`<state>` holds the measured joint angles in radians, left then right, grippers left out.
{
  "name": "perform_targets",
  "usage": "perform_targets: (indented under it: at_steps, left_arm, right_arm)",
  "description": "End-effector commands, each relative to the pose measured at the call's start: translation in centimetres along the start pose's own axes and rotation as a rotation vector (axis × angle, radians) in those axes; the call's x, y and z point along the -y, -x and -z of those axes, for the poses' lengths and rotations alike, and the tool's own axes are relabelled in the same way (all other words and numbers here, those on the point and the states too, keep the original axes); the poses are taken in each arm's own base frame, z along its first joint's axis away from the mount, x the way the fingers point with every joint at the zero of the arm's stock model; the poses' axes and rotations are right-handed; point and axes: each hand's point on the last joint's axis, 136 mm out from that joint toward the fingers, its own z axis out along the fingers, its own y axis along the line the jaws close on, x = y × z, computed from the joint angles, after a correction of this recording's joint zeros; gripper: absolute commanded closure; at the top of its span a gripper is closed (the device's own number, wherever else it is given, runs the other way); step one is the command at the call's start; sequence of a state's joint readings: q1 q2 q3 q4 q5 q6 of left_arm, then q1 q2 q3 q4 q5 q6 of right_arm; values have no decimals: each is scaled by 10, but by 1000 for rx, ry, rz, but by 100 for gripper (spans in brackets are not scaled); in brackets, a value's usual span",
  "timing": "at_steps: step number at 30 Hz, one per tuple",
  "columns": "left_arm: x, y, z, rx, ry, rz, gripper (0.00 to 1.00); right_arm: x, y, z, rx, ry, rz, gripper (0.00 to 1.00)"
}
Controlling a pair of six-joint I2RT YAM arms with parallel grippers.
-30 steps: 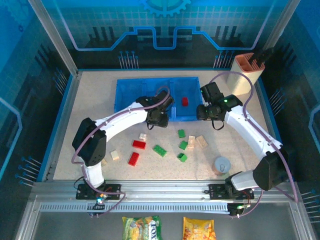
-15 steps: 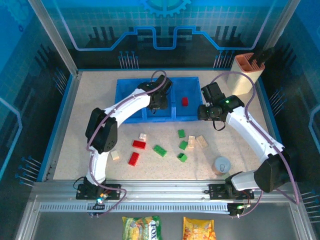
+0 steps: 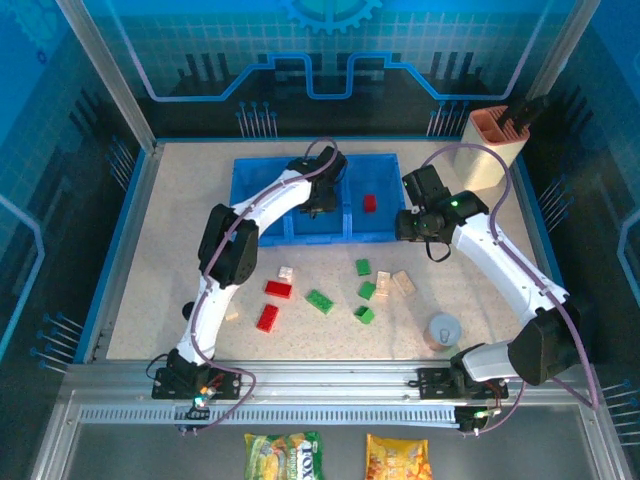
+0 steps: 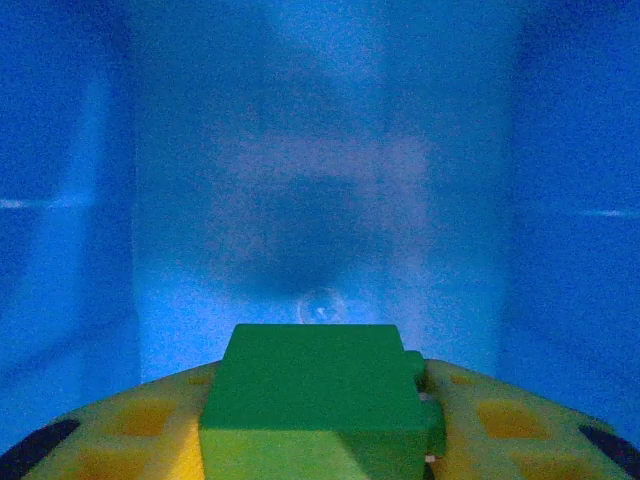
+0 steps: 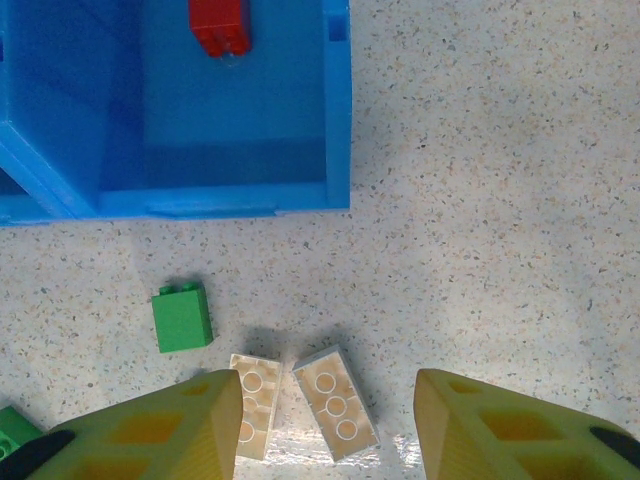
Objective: Sort the legos into containers by color
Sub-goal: Place the lego in the container.
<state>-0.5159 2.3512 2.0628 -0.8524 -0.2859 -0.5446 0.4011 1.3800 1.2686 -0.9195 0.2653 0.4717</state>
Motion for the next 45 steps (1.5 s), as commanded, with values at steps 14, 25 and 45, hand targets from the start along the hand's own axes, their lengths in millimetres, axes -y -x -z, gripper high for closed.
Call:
perform_targets:
  at_steps: [14,25,45]
  left_arm:
    - [-7,10,-33,-24,60,-18,58]
    - [-8,14,-25,-19,53,-25,54]
    - [-4,23,9,5,10,-31,46]
  right_arm:
    - [2,-7,-2,-23,-14,-1,50]
    - [1,-6,3,-15,-10,-4,50]
    - [4,-9,9,-4,-13,-14,50]
